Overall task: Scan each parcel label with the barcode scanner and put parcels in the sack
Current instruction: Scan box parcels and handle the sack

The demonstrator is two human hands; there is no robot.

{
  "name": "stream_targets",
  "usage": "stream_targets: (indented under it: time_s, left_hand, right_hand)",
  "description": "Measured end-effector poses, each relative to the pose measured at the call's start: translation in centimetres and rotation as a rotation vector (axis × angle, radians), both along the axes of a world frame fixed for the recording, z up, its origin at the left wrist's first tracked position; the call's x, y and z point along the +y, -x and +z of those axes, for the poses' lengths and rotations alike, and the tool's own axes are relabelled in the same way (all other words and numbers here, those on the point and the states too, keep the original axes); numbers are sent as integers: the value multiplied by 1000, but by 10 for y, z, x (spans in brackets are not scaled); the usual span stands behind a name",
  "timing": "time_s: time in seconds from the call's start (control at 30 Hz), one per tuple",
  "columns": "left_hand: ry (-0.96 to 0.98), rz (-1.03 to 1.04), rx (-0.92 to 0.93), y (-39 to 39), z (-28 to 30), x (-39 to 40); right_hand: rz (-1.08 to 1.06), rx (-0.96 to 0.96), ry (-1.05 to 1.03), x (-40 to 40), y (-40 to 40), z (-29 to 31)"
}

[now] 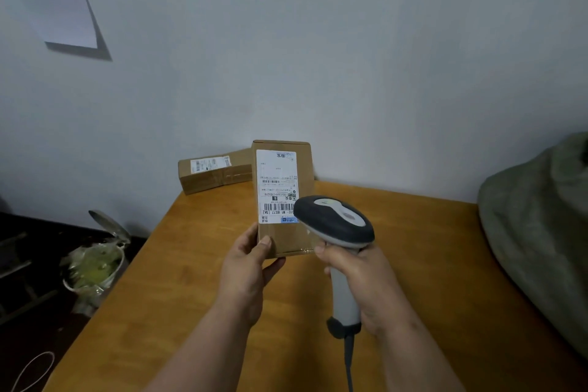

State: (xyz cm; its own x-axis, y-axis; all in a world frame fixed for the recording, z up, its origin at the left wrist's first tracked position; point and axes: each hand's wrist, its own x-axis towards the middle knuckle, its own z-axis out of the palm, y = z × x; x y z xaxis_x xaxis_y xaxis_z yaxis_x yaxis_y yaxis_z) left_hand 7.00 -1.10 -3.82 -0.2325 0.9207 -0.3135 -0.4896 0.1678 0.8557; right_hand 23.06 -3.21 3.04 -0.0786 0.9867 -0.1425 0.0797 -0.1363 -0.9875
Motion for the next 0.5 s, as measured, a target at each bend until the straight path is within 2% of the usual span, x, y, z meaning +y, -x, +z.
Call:
stream_targets:
  time_s: [0.5]
  left_hand:
    - [-22, -43, 16, 12, 6, -17]
  right_hand:
    - [-28, 9, -65, -17, 15, 12]
